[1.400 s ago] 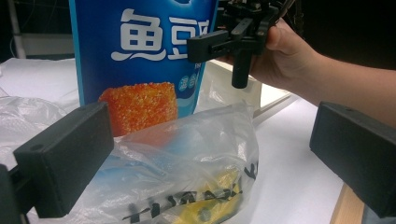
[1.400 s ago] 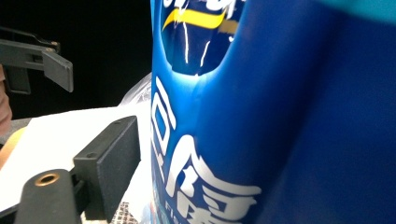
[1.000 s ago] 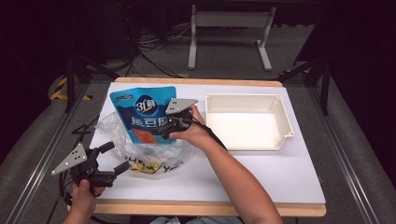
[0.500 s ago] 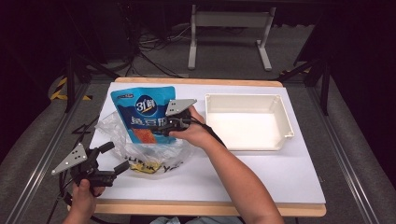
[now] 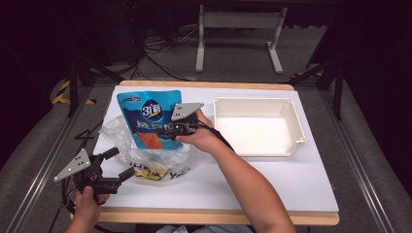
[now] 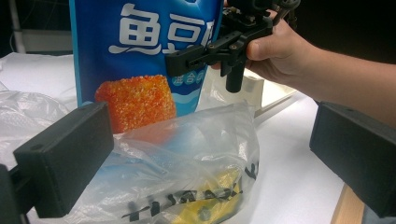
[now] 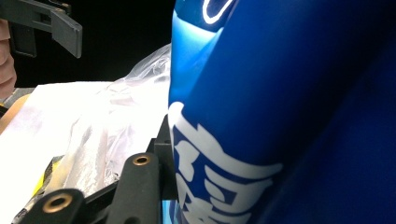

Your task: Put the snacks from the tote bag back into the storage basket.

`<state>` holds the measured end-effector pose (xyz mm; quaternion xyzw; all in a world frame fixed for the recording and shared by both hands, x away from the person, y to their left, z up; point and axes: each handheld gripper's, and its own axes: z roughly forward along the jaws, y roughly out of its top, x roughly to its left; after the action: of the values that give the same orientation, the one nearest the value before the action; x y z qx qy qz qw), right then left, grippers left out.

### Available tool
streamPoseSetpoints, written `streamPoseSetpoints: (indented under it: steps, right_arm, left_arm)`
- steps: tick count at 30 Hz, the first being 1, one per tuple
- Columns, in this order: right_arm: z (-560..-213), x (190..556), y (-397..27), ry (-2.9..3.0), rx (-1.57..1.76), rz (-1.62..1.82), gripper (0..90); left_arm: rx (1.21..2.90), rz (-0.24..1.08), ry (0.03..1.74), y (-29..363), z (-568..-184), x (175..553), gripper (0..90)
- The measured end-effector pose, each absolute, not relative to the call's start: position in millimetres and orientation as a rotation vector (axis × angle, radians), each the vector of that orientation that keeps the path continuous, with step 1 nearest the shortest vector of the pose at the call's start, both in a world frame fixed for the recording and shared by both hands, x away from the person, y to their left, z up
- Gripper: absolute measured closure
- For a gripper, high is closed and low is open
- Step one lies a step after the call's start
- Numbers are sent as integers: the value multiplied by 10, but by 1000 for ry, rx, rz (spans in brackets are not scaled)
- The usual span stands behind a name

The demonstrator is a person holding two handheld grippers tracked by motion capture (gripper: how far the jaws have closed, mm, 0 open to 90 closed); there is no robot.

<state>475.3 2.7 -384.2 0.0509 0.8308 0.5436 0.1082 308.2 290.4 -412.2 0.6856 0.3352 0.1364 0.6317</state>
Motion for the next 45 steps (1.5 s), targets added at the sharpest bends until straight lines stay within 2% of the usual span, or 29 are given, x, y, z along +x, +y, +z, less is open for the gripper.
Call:
streamPoseSetpoints:
  steps: [19, 45]
  right_arm:
    - [-3474, 4719, 60, 2422, 104, 1611, 609]
    - [-2857, 4590, -161, 2369, 67, 1615, 620]
  left_arm:
    - [1559, 314, 770, 2914, -4126, 3085, 4]
    - [1569, 313, 773, 2909, -4133, 3094, 4]
